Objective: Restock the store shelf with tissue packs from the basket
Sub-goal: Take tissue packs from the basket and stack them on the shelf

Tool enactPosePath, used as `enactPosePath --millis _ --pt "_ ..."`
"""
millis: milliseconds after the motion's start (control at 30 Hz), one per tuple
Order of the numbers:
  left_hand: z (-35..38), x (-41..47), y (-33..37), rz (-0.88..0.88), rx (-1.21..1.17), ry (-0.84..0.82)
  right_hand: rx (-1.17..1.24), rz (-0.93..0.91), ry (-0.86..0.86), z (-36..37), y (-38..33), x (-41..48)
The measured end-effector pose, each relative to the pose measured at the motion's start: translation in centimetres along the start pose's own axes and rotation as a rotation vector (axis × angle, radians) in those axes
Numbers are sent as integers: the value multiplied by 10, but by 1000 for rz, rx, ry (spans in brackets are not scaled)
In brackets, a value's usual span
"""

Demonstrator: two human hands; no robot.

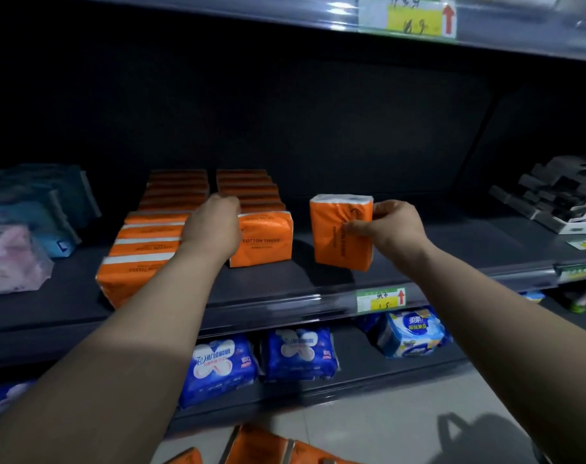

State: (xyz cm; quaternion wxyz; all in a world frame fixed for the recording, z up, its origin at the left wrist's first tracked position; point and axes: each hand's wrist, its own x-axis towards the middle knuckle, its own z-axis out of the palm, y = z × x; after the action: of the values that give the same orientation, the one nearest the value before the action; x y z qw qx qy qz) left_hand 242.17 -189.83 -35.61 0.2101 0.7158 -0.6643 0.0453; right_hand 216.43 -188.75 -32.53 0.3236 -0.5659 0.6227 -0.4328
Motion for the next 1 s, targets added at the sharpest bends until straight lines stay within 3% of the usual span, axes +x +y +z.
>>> enactPosePath --millis 200,400,700,1000 --pt "0 1 1 23 87 5 -76 -130 -101 8 -5 -3" --pt "-19 -9 -10 50 -5 -79 -219 -257 -287 19 -18 -9" --pt "-46 -48 -40 -70 -28 21 -482 -414 -341 79 -40 -18" --pt "-48 -60 -47 -120 -4 -29 -701 -462 -281 126 -39 -8"
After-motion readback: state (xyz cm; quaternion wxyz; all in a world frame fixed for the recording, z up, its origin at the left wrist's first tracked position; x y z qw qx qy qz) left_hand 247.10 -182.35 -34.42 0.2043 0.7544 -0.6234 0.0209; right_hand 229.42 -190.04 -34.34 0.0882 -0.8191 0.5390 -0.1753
